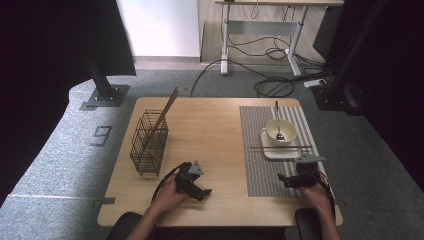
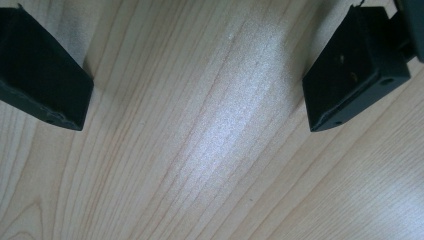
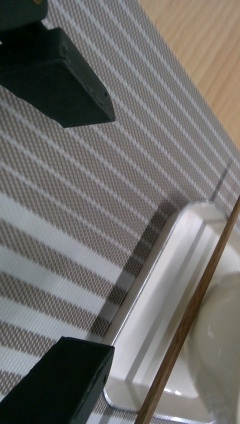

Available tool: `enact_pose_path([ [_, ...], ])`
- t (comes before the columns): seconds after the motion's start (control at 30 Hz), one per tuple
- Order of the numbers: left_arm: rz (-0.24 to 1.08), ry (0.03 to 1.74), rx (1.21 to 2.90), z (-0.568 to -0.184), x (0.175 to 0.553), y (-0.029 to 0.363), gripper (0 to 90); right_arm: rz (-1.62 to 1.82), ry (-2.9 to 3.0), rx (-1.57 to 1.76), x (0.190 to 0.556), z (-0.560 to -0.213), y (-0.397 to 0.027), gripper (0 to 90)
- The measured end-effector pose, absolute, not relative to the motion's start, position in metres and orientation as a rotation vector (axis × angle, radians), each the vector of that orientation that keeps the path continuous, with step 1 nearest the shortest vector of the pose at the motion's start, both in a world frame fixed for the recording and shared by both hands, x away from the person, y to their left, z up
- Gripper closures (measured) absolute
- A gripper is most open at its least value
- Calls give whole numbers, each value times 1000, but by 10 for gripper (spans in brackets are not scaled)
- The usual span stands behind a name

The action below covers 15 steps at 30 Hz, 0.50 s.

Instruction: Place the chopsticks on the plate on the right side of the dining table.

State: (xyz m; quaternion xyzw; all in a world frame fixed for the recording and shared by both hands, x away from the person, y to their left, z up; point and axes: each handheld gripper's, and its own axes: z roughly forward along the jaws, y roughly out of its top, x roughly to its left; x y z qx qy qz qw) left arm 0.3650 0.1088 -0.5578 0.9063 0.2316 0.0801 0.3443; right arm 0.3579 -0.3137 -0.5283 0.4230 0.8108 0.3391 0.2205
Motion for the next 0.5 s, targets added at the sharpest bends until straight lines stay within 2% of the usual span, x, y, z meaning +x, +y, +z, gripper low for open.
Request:
enact_pose_path([
  [0.5, 211, 611, 2353, -558, 360, 111, 0, 1086, 2287, 1092, 347, -481, -288, 0],
])
